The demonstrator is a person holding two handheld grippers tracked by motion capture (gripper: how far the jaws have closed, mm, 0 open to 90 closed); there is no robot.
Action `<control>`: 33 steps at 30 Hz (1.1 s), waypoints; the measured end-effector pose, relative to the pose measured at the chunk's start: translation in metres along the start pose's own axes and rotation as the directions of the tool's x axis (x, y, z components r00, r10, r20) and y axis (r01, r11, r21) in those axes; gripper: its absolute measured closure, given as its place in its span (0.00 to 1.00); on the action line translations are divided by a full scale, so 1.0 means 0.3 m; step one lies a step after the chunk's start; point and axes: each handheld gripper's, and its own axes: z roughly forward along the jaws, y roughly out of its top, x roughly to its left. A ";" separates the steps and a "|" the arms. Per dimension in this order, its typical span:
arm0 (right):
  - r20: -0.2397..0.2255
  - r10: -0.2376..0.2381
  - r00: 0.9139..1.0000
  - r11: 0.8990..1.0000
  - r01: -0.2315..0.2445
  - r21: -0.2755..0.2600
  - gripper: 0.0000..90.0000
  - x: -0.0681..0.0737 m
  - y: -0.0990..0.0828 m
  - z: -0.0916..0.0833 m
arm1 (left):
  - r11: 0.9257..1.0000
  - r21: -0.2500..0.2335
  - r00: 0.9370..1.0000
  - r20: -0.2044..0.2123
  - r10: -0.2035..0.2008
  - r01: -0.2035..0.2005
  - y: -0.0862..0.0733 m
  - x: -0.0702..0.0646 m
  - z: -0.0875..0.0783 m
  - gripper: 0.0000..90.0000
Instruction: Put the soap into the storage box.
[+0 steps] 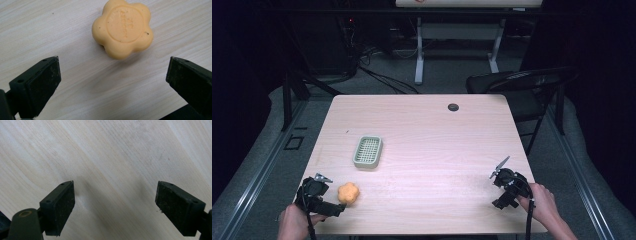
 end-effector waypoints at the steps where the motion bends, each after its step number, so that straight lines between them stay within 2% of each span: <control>1: 0.001 0.000 1.000 1.000 0.000 0.001 0.17 0.000 0.000 0.000 | 1.000 0.001 1.000 -0.001 0.006 -0.006 0.002 -0.001 0.001 0.00; 6: 0.006 -0.010 1.000 1.000 0.010 0.015 0.17 -0.003 0.001 -0.007 | 1.000 0.001 1.000 0.002 0.018 -0.018 0.007 -0.005 0.005 0.00; 10: -0.001 0.006 1.000 1.000 -0.006 -0.004 0.17 0.002 0.001 0.000 | 1.000 0.002 1.000 0.004 0.023 -0.023 0.011 -0.006 0.009 0.00; 13: -0.001 -0.001 1.000 1.000 0.001 0.003 0.17 0.002 0.002 -0.001 | 1.000 0.001 1.000 0.000 0.026 -0.026 0.017 -0.007 0.015 0.00; 17: 0.007 -0.012 1.000 1.000 0.012 0.014 0.17 0.000 0.003 -0.009 | 0.999 0.005 0.999 0.011 0.042 -0.042 0.037 -0.012 0.027 0.00; 24: -0.001 0.000 1.000 1.000 0.000 0.002 0.17 0.001 0.003 -0.002 | 0.998 0.015 0.998 0.012 0.063 -0.064 0.060 -0.020 0.054 0.00; 27: -0.005 -0.005 1.000 1.000 0.005 0.005 0.17 0.002 0.006 -0.001 | 0.998 0.026 0.998 0.025 0.054 -0.054 0.066 -0.014 0.067 0.00; 33: 0.000 -0.005 1.000 1.000 0.005 0.010 0.18 -0.001 0.007 0.003 | 0.998 0.042 0.998 0.023 0.056 -0.057 0.080 -0.009 0.088 0.00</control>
